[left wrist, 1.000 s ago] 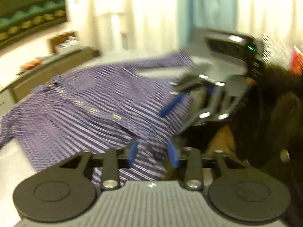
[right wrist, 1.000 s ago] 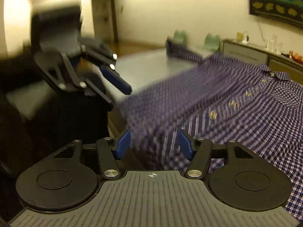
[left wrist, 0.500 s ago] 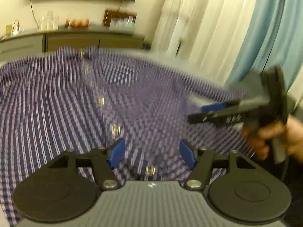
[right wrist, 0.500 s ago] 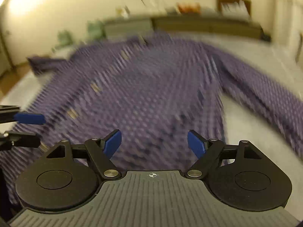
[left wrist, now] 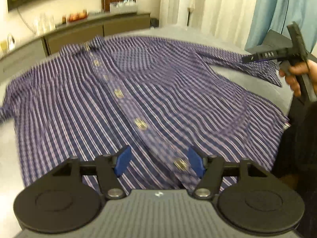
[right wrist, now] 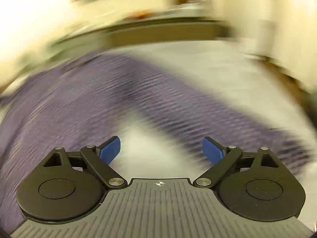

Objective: Fold clothes
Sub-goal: 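Move the left gripper to the shirt hem and grasp it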

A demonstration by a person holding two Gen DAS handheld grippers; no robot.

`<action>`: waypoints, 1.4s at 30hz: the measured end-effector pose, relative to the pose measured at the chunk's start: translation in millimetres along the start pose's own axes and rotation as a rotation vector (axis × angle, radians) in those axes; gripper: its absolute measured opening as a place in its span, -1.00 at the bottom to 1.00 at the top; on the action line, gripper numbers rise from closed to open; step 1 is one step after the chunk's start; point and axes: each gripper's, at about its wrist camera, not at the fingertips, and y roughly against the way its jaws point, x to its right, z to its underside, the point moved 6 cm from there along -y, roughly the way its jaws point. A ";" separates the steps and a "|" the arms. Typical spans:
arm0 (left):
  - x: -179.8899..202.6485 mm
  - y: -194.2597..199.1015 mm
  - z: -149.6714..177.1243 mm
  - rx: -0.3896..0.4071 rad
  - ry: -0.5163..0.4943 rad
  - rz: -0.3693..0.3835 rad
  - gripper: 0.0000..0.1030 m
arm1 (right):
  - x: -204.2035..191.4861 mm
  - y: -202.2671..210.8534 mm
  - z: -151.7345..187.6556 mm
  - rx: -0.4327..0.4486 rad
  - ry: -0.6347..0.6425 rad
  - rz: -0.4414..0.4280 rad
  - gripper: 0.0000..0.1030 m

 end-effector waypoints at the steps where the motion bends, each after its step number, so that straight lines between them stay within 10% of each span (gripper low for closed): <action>1: -8.2 -6.4 -5.9 -0.001 -0.005 -0.010 0.28 | 25.7 -5.8 -10.3 0.018 -0.067 0.073 0.78; 12: -101.5 -53.1 -16.1 -0.010 0.080 -0.077 0.31 | 58.8 -109.8 -51.0 -0.057 0.010 0.096 0.66; 20: -113.7 -50.9 -18.0 -0.030 0.086 -0.075 0.38 | 112.6 -120.8 -83.0 0.001 0.035 0.492 0.67; 23: -119.8 -40.4 -28.3 0.013 0.121 -0.062 0.28 | 85.0 -107.6 -98.4 0.041 0.066 0.465 0.19; 29: -174.2 -28.8 -43.4 0.086 0.224 -0.139 0.33 | -29.2 -95.9 -104.8 0.051 0.150 0.044 0.47; 32: -208.6 -38.6 -26.2 0.030 0.221 -0.234 0.24 | -37.5 -113.6 -89.5 -0.036 0.145 0.007 0.44; 35: -235.0 -42.2 -12.5 0.001 0.227 -0.261 0.36 | -6.4 -115.2 -81.5 -0.045 0.094 0.095 0.70; 38: -254.3 -27.9 -13.2 0.006 0.271 -0.273 0.02 | 27.6 -105.4 -81.3 -0.040 0.112 0.353 0.68; 40: -267.4 -8.4 -19.4 0.066 0.305 -0.270 0.17 | 11.8 -87.6 -85.0 -0.012 0.163 0.384 0.32; 42: -287.1 8.5 -23.0 0.115 0.330 -0.300 0.36 | -28.3 -63.9 -88.9 0.049 0.210 0.316 0.38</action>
